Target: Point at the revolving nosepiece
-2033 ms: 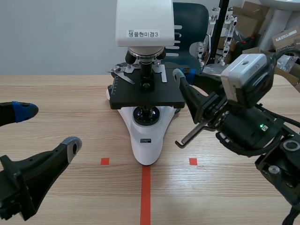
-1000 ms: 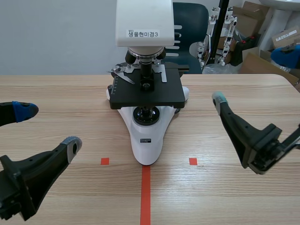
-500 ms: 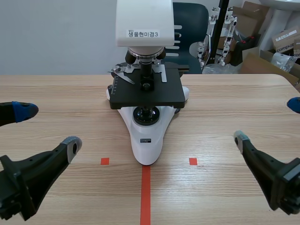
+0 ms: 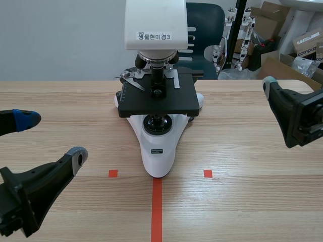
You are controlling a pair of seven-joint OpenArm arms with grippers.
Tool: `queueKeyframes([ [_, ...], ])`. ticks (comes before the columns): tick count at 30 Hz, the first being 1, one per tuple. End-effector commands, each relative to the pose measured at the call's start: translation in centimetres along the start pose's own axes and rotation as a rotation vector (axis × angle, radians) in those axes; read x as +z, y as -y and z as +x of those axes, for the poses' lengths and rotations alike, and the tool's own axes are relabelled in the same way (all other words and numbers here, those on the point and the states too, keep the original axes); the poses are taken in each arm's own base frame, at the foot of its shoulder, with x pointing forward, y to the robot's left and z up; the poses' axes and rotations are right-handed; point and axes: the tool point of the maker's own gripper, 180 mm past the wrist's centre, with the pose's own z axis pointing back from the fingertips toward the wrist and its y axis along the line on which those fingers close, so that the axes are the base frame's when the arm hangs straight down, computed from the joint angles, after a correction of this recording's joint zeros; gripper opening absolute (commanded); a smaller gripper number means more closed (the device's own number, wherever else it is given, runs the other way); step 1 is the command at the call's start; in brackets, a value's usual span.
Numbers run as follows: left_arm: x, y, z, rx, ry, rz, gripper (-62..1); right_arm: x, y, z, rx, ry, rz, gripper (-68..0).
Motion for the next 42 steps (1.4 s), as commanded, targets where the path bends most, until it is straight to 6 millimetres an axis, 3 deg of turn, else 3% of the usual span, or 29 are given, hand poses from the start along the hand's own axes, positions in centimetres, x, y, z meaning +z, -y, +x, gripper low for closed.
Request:
queueKeyframes([
  [1,-0.1,0.2,0.9,0.006,0.035,0.001,1.4,-0.2,0.1,1.2,0.008,0.043,0.003,0.4],
  [8,-0.1,0.2,0.9,0.006,0.034,0.001,1.4,-1.1,0.0,2.7,0.031,0.092,0.03,0.4],
  [23,-0.1,0.2,0.9,0.006,0.035,0.001,1.4,-2.0,-4.8,3.2,0.015,0.122,0.219,0.4],
  [36,-0.1,0.2,0.9,0.006,0.035,0.001,1.4,-2.0,-5.0,3.0,0.015,0.115,0.225,0.4],
  [42,-0.1,0.2,0.9,0.006,0.035,0.001,1.4,-2.1,-5.0,1.9,0.02,0.055,0.224,0.4],
])
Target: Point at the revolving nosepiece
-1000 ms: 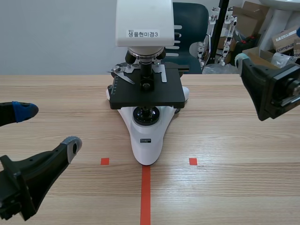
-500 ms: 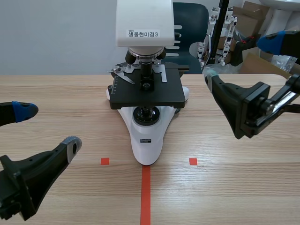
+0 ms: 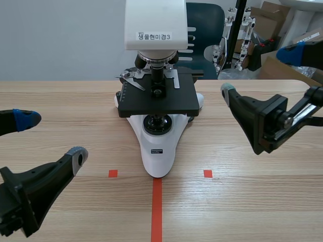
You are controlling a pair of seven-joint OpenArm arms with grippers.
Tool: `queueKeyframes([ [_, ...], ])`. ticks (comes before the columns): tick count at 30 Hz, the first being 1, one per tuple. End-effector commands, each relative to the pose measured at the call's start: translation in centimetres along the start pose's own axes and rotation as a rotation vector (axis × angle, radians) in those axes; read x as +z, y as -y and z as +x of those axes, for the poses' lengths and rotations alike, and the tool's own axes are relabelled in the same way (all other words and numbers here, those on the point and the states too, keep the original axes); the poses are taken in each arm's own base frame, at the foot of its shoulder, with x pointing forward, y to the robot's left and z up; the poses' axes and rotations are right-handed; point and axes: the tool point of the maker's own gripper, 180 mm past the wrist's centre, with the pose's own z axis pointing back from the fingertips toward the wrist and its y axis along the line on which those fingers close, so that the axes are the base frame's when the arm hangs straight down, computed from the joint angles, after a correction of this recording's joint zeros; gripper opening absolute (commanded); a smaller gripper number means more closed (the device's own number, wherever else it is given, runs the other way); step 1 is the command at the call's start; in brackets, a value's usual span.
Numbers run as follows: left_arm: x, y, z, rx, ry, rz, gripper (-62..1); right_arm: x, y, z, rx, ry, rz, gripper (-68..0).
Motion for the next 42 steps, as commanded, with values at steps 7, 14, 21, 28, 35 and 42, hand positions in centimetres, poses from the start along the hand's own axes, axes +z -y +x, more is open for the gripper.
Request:
queueKeyframes([
  [7,-0.1,0.2,0.9,0.006,0.035,0.001,1.4,0.8,-0.1,-1.4,0.027,-0.001,-0.002,0.4],
  [14,-0.1,0.2,0.9,0.005,0.035,0.001,1.4,1.9,0.7,-3.7,0.01,-0.008,-0.04,0.4],
  [21,-0.1,0.2,0.9,0.005,0.035,0.001,1.4,2.4,1.2,-5.5,0.003,-0.046,-0.056,0.4],
  [28,-0.1,0.2,0.9,0.005,0.035,0.001,1.4,2.4,1.3,-5.7,0.002,-0.049,-0.058,0.4],
  [35,-0.1,0.2,0.9,0.005,0.035,0.001,1.4,2.4,1.3,-5.7,0.002,-0.049,-0.058,0.4],
  [42,-0.1,0.2,0.9,0.005,0.035,0.001,1.4,2.4,1.3,-5.7,0.002,-0.05,-0.058,0.4],
])
